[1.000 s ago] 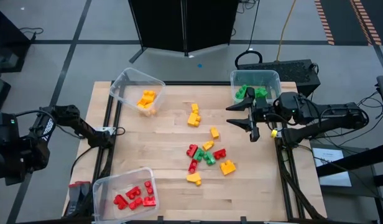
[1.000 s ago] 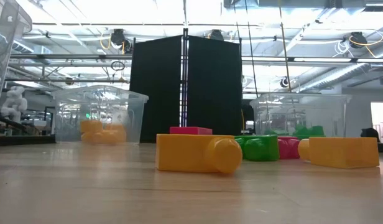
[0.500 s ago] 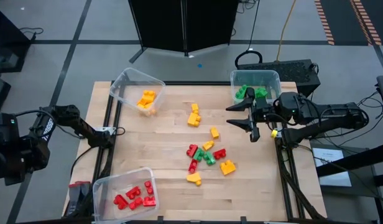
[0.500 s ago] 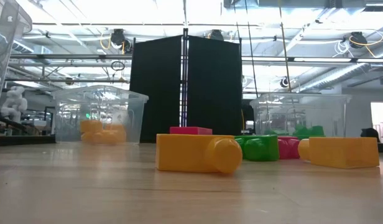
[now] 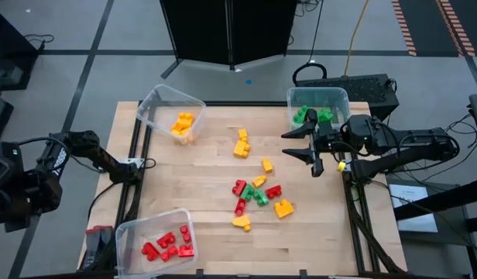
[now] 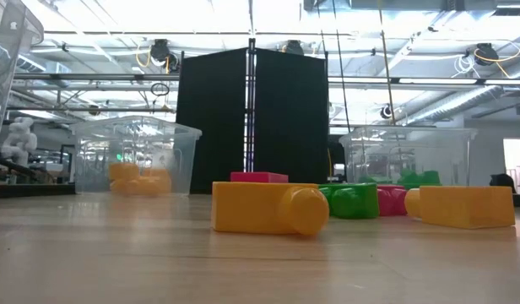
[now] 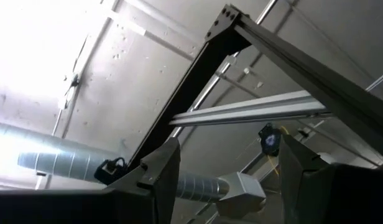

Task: Sort blocks
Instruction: Put the yellow game piece into the top left transparent bin

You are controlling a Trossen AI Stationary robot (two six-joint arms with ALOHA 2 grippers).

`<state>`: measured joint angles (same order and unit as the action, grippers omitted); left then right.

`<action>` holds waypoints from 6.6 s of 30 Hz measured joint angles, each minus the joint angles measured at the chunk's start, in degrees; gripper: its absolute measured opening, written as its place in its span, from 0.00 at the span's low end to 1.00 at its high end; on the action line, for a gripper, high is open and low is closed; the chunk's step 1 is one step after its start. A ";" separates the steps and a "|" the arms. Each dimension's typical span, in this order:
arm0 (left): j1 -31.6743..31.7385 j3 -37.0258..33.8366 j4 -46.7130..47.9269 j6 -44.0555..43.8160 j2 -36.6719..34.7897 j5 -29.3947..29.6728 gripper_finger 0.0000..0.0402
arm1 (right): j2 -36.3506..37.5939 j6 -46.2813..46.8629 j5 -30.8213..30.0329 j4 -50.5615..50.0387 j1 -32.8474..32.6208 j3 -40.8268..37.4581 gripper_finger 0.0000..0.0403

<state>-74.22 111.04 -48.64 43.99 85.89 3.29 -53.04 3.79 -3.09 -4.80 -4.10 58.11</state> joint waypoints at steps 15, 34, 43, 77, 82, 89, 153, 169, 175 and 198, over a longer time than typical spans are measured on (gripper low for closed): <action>0.00 0.00 0.19 0.31 0.00 3.94 0.40 | 0.00 0.00 -0.01 0.00 -0.01 -0.02 0.50; -0.36 0.00 3.92 -0.37 0.02 3.52 0.40 | 0.00 0.00 -0.02 0.00 -0.02 -0.02 0.50; -0.63 0.00 3.95 -0.15 0.07 3.12 0.40 | -0.02 0.01 -0.02 -0.02 -0.02 -0.02 0.50; 13.78 -0.04 -2.69 10.37 0.13 33.73 0.40 | -0.02 0.00 -0.02 -0.11 -0.02 -0.02 0.50; 17.48 -0.04 1.73 7.58 0.20 39.64 0.40 | -0.01 0.02 -0.02 -0.15 -0.02 -0.02 0.50; 22.04 -0.03 15.35 7.78 0.28 43.68 0.40 | -0.02 0.01 -0.03 -0.20 -0.02 -0.02 0.50; 53.70 0.00 106.45 -61.24 12.38 28.82 0.40 | -19.76 10.17 13.60 -54.12 -11.94 -0.04 0.50; 65.91 -0.04 100.34 -60.01 29.77 22.12 0.40 | -2.13 30.48 11.20 -65.57 -19.91 -0.04 0.50; 70.27 -0.04 91.20 -56.77 35.54 19.49 0.40 | 3.30 34.28 5.95 -65.85 -21.86 -0.04 0.50; 78.18 -0.04 87.63 8.15 42.57 -1.88 0.40 | 6.25 33.47 4.57 -66.42 -22.27 -0.02 0.50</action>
<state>3.96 111.00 38.99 52.14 128.46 1.41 -46.78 37.27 1.48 -71.22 -26.37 58.08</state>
